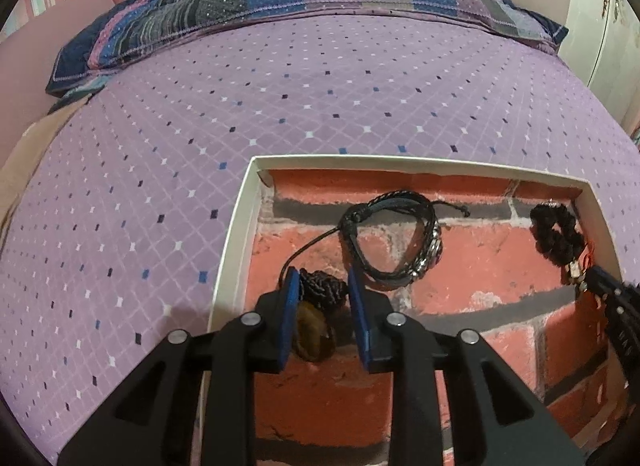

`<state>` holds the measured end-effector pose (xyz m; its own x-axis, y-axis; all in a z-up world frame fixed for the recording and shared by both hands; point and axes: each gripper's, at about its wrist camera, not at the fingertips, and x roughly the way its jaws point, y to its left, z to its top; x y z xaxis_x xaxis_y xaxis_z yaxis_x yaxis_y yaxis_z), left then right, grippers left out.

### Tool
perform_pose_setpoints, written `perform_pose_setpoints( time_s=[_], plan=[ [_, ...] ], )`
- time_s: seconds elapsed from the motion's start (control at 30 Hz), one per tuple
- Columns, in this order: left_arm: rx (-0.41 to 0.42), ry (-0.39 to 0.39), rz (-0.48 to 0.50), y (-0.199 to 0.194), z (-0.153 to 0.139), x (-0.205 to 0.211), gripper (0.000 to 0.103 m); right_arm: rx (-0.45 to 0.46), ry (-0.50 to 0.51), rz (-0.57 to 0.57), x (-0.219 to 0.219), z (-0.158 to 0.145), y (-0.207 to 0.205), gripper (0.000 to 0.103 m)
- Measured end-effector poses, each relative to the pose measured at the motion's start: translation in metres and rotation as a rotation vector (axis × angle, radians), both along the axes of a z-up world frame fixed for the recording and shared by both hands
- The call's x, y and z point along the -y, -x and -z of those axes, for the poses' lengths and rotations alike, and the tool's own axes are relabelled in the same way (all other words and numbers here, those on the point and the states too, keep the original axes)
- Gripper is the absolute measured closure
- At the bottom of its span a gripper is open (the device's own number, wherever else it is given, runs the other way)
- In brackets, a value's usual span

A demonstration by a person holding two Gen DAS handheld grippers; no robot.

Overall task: Organize jewelry
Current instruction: 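Carry the pendant in the left tool while the right tool carries the red bracelet into the tray, then open both tools to release the items in the tray and lift away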

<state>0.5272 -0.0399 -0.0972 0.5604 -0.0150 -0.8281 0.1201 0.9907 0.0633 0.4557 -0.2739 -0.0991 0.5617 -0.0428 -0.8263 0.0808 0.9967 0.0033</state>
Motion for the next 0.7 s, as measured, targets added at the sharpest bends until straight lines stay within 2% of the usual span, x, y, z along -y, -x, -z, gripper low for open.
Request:
perform_pose_setpoints(
  time_s=[0.1,0.13,0.2,0.27,0.3,0.37,0.43,0.5,0.53,0.57,0.7],
  plan=[
    [0.002,-0.02,-0.006,0.002,0.0,0.0,0.073,0.007,-0.005,-0.023,-0.002,-0.001,0.0,0.097],
    [0.004,-0.019,-0.01,0.003,-0.001,-0.002,0.071,0.012,-0.007,-0.023,-0.002,-0.002,0.001,0.094],
    [0.014,-0.026,-0.013,0.006,-0.006,-0.003,0.067,0.029,-0.005,-0.014,-0.002,-0.005,0.005,0.082],
    [0.038,-0.029,-0.01,0.012,-0.015,-0.005,0.058,0.044,-0.005,-0.01,-0.002,-0.008,0.009,0.063],
    [0.048,-0.021,-0.001,0.016,-0.021,-0.006,0.055,0.058,-0.016,-0.021,-0.002,-0.01,0.013,0.06],
    [0.066,-0.018,0.008,0.023,-0.033,-0.008,0.041,0.077,-0.011,-0.029,-0.005,-0.016,0.018,0.049],
    [0.092,-0.013,0.018,0.031,-0.048,-0.012,0.038,0.098,-0.018,-0.044,-0.007,-0.026,0.025,0.044],
    [0.1,0.01,0.027,0.04,-0.064,-0.019,0.031,0.119,-0.031,-0.057,-0.008,-0.038,0.03,0.033],
    [0.099,0.028,0.04,0.043,-0.071,-0.021,0.031,0.132,-0.028,-0.057,-0.008,-0.045,0.033,0.019],
    [0.101,0.035,0.048,0.047,-0.079,-0.025,0.031,0.147,-0.02,-0.054,-0.008,-0.051,0.036,0.011],
    [0.139,0.016,0.055,0.069,-0.104,-0.035,0.029,0.2,0.015,-0.059,-0.007,-0.078,0.05,0.004]
  ],
)
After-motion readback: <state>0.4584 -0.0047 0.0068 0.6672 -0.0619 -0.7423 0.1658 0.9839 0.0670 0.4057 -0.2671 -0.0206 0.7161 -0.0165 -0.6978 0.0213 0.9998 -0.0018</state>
